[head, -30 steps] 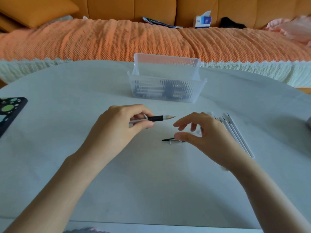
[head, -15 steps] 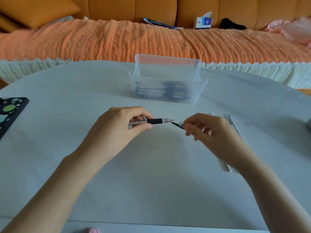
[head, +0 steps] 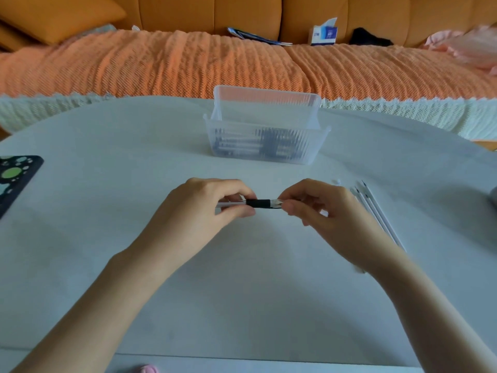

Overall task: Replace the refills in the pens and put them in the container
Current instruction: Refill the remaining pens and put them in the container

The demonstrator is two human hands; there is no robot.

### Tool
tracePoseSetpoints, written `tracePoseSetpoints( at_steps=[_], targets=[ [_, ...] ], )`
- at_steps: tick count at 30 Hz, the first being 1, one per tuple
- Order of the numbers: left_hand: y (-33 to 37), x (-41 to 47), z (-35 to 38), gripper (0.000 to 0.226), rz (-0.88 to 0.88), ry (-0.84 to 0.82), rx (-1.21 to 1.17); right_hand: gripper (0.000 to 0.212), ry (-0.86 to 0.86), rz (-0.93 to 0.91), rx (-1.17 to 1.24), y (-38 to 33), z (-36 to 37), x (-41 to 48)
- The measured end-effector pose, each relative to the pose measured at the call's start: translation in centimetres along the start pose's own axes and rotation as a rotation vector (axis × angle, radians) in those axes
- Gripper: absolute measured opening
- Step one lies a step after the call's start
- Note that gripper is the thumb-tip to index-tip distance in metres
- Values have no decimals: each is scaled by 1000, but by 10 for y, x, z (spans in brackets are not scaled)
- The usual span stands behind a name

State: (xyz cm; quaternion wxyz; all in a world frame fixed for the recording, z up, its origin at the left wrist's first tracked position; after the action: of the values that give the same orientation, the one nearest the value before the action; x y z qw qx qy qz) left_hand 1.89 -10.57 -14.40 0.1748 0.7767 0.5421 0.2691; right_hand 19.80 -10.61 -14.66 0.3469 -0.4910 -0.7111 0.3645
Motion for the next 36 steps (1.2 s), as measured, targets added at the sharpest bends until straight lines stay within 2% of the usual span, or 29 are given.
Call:
tracePoseSetpoints(
  at_steps=[5,8,19,25,36],
  targets=[
    [5,0,2,15,31,40,-13,11,61,-16,94,0,1,1],
    [6,-1,3,8,33,50,-33,14,86,-10,125,1,1,1],
    [2,-2,11,14,-4,28,-47,20,115,11,136,6,8,-2],
    [4,-3,14,19,35,14,-32,20,112,9,144,6,10,-4],
    [7,5,11,3,25,27,35,15,187,-36,50,-1,2,-4]
  ],
)
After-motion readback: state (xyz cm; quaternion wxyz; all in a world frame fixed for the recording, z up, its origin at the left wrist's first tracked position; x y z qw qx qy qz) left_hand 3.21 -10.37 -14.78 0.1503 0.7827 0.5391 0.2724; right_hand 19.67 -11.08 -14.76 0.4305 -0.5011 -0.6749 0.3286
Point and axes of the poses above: each hand's wrist, its own x-axis towards the middle knuckle, its own z-axis out of the palm, y = z × x, the point moved 6 cm from there along x, towards the middle knuckle, and after that the axes turned 8 degrees about x, right-handed, at the moved point
